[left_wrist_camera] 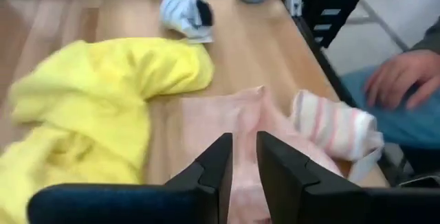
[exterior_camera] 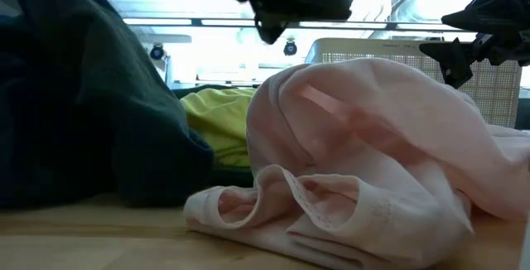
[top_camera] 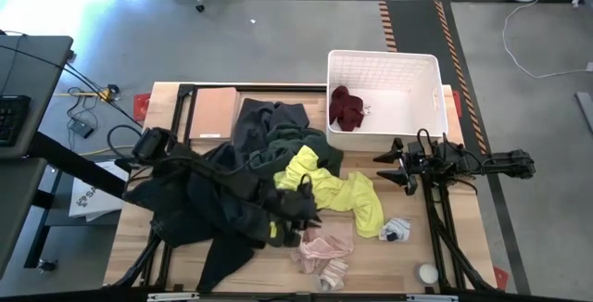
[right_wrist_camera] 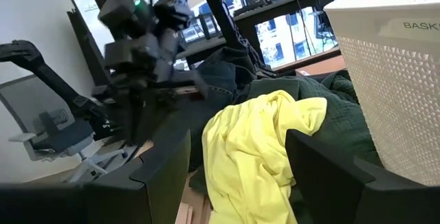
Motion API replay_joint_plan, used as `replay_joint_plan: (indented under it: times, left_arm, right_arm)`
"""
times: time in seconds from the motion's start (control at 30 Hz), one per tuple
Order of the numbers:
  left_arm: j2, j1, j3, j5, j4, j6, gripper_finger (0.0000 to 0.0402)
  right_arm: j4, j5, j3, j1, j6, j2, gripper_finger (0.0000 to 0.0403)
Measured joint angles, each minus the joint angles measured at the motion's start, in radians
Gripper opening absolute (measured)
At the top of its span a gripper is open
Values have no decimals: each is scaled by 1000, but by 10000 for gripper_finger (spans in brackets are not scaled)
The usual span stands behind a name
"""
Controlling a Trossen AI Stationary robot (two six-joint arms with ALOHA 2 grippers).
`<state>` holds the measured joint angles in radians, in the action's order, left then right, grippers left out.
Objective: Sort clothes
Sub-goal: Put the pink underwear into the white laundry bin
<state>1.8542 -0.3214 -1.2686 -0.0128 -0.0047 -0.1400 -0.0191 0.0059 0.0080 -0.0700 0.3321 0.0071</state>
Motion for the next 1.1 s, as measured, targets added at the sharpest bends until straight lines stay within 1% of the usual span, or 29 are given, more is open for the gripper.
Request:
replay_joint_plan:
  times: [0.07, 0.17, 0.3, 0.4, 0.53, 0.63, 0.73, 0.8, 0.9, 1.0, 1.1]
  left_arm:
    - [0, 16, -4, 40, 7, 32, 80]
    - [4, 24, -4, 108, -7, 95, 108]
    - [8, 27, -3, 127, -39, 136, 156]
    - [8, 29, -3, 145, -33, 164, 192]
    - [28, 28, -5, 170, 2, 203, 225]
    - [87, 34, -7, 186, 37, 185, 232]
    - [169, 49, -72, 212, 10, 148, 233]
    - [225, 56, -142, 216, -47, 156, 234]
    - [297, 56, -252, 218, -175, 216, 234]
    - [349, 54, -334, 222, -293, 254, 234]
    - [380, 56, -379, 277, -360, 249, 234]
  right_arm:
    - [0, 0, 0, 0, 0, 0, 238]
    - [0, 0, 0, 0, 0, 0, 238]
    - [0, 0, 0, 0, 0, 0, 238]
    - [0, 0, 0, 0, 0, 0, 238]
    - [0, 0, 0, 0, 0, 0, 238]
    - [0, 0, 0, 0, 0, 0, 238]
    - [0, 0, 0, 0, 0, 0, 238]
    - [0, -1, 0, 0, 0, 0, 238]
    - [0, -3, 0, 0, 0, 0, 238]
    - [0, -5, 0, 0, 0, 0, 238]
    - [0, -7, 0, 0, 0, 0, 238]
